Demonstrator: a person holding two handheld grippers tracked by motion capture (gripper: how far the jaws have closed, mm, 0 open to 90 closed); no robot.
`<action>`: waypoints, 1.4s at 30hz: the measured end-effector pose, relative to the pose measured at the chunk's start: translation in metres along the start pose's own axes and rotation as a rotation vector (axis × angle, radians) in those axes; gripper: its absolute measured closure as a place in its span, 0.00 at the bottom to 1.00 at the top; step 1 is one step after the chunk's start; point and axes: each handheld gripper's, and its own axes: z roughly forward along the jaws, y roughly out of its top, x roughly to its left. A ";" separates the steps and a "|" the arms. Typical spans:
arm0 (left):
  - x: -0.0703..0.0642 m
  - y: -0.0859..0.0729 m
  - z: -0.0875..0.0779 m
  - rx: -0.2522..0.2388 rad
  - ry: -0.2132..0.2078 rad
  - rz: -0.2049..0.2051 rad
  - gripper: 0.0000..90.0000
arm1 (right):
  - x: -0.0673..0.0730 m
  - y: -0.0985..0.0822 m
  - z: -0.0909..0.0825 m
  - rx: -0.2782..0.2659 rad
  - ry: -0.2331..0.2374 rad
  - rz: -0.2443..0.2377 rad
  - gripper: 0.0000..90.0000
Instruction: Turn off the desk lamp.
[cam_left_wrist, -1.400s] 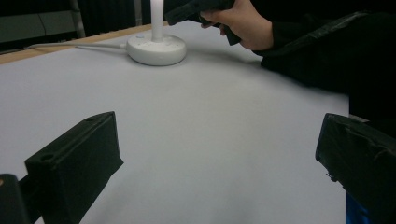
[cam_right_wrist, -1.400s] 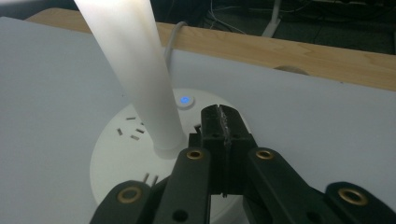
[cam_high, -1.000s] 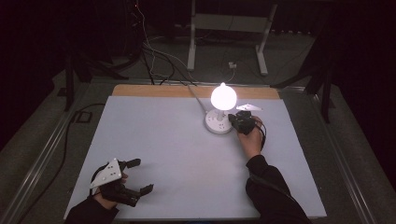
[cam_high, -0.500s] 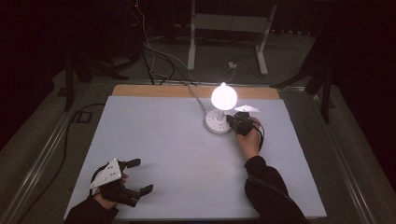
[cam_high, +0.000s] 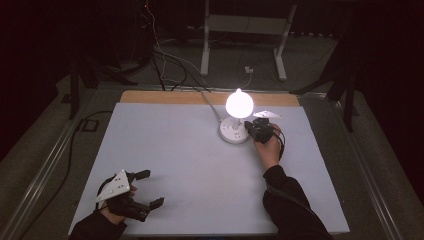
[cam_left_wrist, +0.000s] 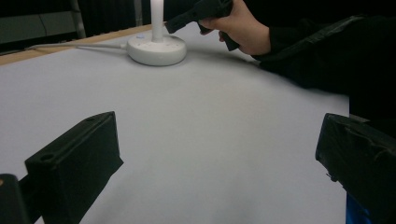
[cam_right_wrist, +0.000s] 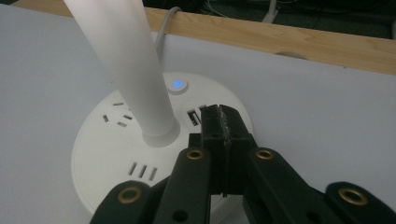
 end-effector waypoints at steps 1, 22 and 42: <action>0.000 0.000 0.000 -0.001 0.000 0.000 0.01 | 0.000 0.000 0.000 0.002 0.000 0.002 1.00; 0.000 0.000 0.000 0.001 0.000 -0.001 0.01 | 0.003 0.008 -0.007 -0.029 -0.003 -0.037 0.89; 0.000 0.000 0.001 0.002 0.002 0.003 0.01 | 0.002 0.018 -0.050 -0.059 0.074 -0.069 0.34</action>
